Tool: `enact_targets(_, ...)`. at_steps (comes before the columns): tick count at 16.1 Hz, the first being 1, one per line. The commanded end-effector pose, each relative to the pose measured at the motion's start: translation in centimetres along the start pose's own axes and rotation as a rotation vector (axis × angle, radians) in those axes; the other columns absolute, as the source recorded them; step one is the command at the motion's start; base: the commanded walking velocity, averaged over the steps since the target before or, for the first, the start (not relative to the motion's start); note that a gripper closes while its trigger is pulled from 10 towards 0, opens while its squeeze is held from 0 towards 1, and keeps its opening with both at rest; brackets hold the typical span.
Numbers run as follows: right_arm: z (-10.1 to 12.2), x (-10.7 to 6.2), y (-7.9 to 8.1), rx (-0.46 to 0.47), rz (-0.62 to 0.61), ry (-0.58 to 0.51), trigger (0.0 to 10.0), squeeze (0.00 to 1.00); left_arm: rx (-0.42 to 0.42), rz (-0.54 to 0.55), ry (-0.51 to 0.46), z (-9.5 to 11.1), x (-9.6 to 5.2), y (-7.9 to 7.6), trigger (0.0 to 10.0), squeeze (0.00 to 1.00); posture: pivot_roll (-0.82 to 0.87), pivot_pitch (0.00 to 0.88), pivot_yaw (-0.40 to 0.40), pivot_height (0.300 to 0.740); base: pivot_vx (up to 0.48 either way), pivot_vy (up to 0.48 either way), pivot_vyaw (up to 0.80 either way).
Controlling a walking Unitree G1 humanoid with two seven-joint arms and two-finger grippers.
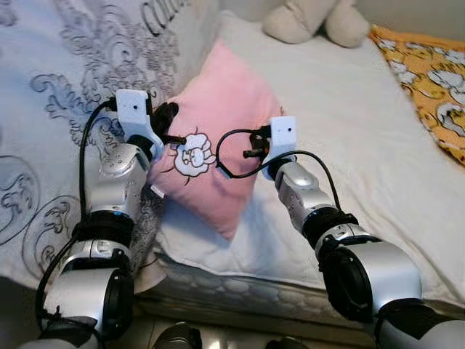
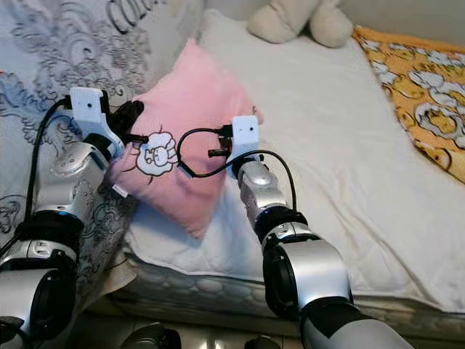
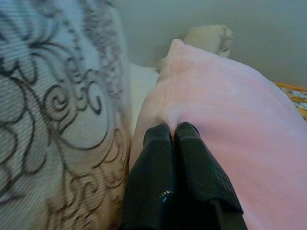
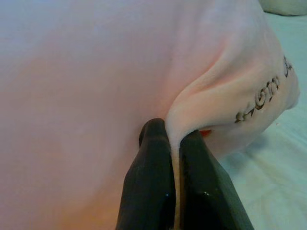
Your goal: Clean up the room
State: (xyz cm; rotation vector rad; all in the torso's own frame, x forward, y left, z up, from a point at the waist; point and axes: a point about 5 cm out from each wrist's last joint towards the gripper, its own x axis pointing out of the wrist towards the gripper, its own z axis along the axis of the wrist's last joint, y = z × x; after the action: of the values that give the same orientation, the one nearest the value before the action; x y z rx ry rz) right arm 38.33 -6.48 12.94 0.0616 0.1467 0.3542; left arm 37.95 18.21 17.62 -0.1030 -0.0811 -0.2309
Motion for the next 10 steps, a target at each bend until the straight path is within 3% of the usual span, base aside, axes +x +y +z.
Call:
enact_targets(1,0.2,0.1,-0.1,-0.040,0.012,0.015,0.0,0.00,-0.019,-0.009,0.003,-0.3,-0.1,-1.3,0.0,0.00,0.18,0.000,-0.074,0.714,0.000,0.000,0.00)
enact_targets(5,0.8,0.1,-1.2,-0.104,0.000,0.032,0.0,0.00,-0.068,-0.027,0.052,-2.9,-1.3,-4.5,0.0,0.00,0.18,0.000,-0.082,0.714,0.000,0.000,0.00)
enact_targets(10,-1.1,-0.5,-1.6,-0.104,-0.027,0.091,0.0,0.00,-0.014,0.004,0.040,-1.6,-1.3,-3.3,0.0,0.00,0.19,0.000,-0.083,0.714,0.000,0.000,0.00)
